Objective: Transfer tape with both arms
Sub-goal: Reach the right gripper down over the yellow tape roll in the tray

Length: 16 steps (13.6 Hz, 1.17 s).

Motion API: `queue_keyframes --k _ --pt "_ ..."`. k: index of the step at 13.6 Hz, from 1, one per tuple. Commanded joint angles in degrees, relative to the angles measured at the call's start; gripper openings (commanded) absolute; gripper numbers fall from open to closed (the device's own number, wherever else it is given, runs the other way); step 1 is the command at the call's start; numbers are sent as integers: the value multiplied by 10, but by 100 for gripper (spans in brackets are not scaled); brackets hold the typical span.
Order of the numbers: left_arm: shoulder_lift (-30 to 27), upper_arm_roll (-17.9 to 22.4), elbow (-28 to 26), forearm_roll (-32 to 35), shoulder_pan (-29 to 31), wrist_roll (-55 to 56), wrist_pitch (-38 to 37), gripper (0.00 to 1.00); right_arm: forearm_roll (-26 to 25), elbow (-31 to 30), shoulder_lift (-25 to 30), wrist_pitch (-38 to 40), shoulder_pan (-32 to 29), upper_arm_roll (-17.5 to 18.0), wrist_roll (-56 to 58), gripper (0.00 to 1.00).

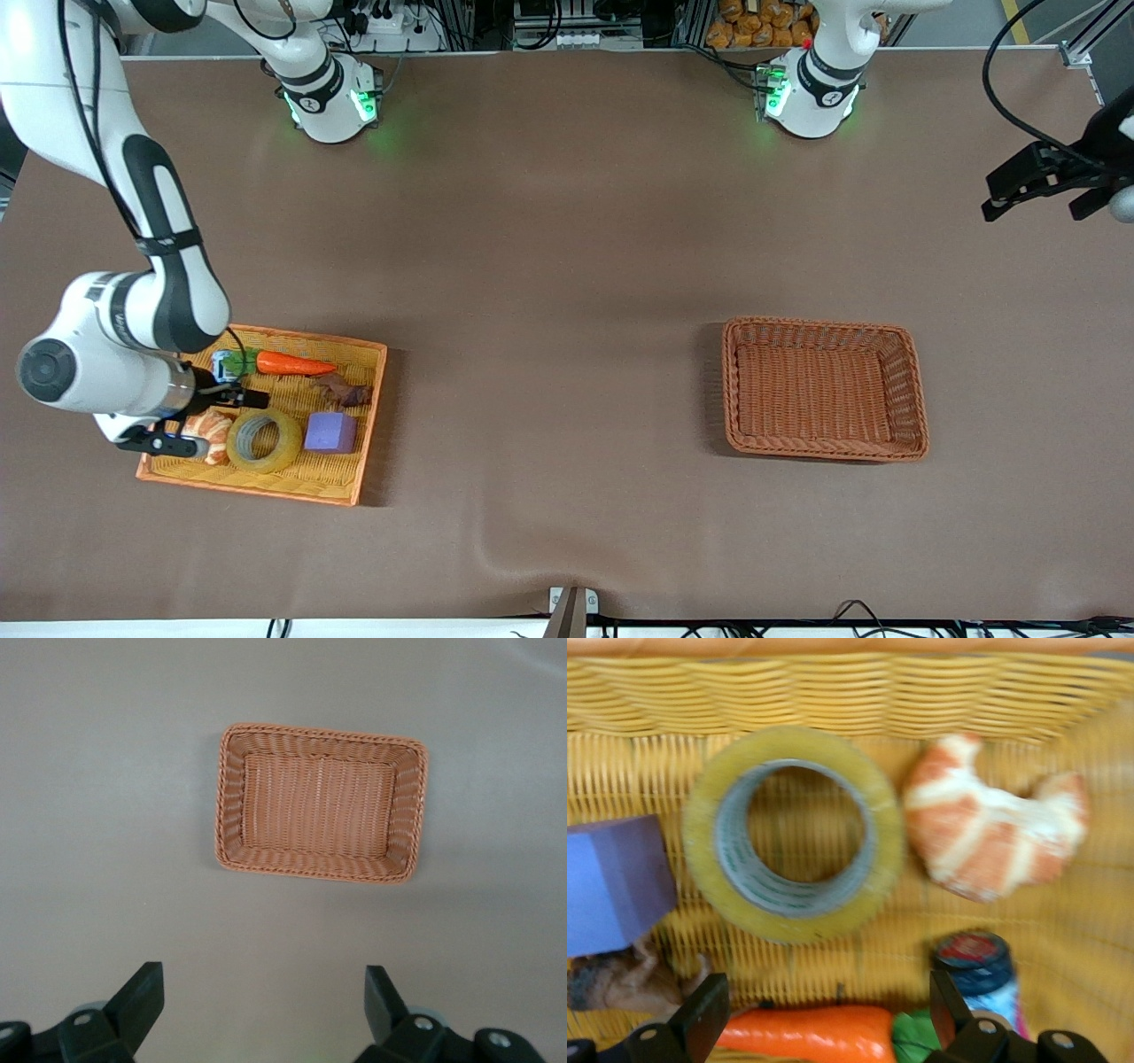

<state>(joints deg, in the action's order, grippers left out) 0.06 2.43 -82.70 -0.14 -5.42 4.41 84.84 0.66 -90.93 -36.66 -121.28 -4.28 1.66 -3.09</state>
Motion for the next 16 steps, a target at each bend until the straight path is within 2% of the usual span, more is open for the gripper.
queue_keyframes --k 1,6,9,13,16 --pt "-5 10 2 1 8 -15 -6 100 -11 42 -38 -3 4 2 -9 100" --pt "-4 6 2 1 3 -15 -7 100 -5 42 -53 -21 6 3 -14 100" --pt "-10 6 -4 -3 4 -17 -23 100 -7 66 -66 -22 -6 3 -4 100" --pt "-19 6 -4 -3 4 -14 -36 100 -11 67 -72 -26 15 3 8 100" --pt "-23 6 -7 -3 5 -15 -36 100 -10 68 -83 -60 32 3 5 100"
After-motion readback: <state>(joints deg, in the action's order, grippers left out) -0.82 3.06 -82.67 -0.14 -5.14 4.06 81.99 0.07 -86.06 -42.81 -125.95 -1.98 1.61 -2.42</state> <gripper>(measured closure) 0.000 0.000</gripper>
